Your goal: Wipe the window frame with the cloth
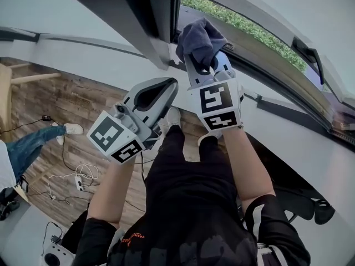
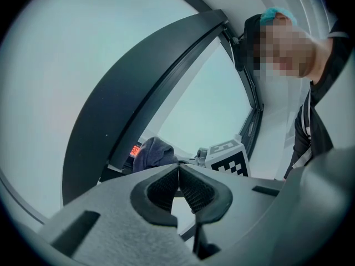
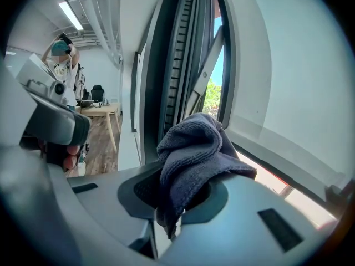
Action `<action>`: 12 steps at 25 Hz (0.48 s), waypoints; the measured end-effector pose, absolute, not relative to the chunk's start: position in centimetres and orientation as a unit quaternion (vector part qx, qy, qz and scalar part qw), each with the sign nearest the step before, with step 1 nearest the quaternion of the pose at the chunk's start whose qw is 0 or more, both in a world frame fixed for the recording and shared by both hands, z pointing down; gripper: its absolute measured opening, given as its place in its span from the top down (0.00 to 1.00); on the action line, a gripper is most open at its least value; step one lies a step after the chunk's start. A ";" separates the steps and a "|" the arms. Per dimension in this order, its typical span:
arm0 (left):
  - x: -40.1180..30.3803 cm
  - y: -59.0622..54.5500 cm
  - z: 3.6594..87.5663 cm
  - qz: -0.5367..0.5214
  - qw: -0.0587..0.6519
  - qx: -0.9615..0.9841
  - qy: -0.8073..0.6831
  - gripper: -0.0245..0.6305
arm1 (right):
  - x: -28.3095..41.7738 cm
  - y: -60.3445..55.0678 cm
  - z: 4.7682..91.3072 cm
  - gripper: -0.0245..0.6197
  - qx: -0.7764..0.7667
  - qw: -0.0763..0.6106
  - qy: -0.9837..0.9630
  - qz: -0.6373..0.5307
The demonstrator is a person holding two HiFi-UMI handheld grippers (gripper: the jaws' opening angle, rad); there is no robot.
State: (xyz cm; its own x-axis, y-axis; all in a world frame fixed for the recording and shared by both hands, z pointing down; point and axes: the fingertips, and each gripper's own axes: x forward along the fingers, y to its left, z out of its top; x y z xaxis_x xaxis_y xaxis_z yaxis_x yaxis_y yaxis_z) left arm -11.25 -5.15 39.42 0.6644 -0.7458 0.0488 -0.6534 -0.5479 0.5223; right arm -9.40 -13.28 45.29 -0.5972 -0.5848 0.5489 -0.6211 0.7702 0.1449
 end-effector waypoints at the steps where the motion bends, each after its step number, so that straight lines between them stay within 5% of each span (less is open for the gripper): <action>1: -11.0 -5.2 39.4 -0.089 0.257 0.876 -0.398 0.93 | -9.1 -13.3 45.3 0.88 0.339 0.295 -0.893 0.031; 12: -7.6 -5.9 38.9 -0.073 0.254 0.888 -0.376 0.93 | -5.0 -13.2 45.0 0.88 0.359 0.291 -0.886 0.043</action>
State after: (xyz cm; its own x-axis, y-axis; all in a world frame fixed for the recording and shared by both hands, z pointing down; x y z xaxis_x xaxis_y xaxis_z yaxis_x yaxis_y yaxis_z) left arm -7.57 -5.88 38.93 0.7066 -0.7049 0.0615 -0.6305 -0.5878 0.5069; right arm -4.96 -13.21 45.04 -0.5723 -0.6115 0.5464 -0.6616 0.7380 0.1329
